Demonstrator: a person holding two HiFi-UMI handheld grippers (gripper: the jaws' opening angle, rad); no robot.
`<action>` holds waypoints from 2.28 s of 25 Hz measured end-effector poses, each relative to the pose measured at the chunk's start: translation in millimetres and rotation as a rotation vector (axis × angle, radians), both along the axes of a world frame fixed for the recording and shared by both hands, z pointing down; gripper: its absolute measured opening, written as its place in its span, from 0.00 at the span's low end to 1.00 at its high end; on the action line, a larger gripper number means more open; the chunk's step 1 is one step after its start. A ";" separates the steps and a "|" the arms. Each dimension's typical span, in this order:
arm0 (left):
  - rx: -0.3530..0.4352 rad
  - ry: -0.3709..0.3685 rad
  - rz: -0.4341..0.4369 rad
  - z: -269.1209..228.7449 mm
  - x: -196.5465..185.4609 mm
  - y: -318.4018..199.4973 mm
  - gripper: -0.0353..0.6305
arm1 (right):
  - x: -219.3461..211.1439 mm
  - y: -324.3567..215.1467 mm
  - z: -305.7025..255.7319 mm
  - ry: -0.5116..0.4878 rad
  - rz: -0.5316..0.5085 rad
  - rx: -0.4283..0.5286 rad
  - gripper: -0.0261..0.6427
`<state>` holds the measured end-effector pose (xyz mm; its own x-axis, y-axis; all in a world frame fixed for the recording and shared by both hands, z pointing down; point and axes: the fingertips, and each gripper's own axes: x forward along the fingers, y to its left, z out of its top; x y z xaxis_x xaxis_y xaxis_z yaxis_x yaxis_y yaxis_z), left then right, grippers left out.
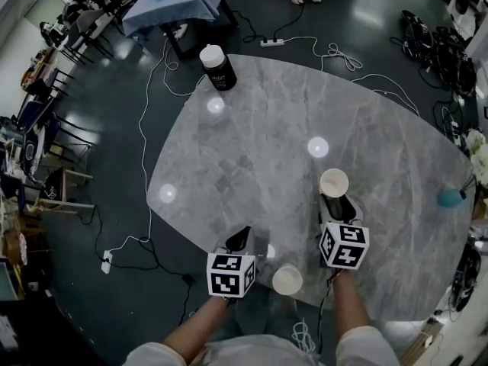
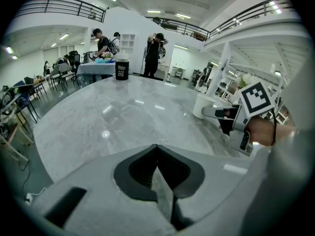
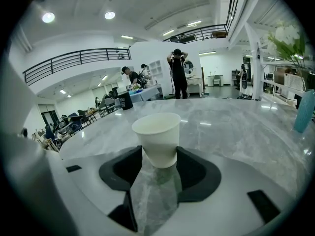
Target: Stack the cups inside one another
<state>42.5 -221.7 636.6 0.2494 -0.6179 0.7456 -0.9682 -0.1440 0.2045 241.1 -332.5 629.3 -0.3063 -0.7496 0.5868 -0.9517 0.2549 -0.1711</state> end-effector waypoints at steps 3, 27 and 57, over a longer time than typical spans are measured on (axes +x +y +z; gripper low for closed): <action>0.000 0.002 0.003 -1.4 0.5 -0.4 0.04 | 1.8 1.0 -3.3 -0.004 0.005 0.005 0.36; 0.039 0.033 0.052 -17.4 4.4 16.4 0.04 | 19.9 40.8 -32.0 -0.010 0.083 0.051 0.35; 0.141 0.097 0.197 -70.9 -27.7 69.3 0.04 | -0.4 141.7 -109.5 0.018 0.247 0.144 0.35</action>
<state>14.8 -152.4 565.7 0.4413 -0.6465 0.6223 -0.8955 -0.3612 0.2598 240.8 -190.8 519.8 -0.0946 -0.8763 0.4724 -0.9906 0.0358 -0.1321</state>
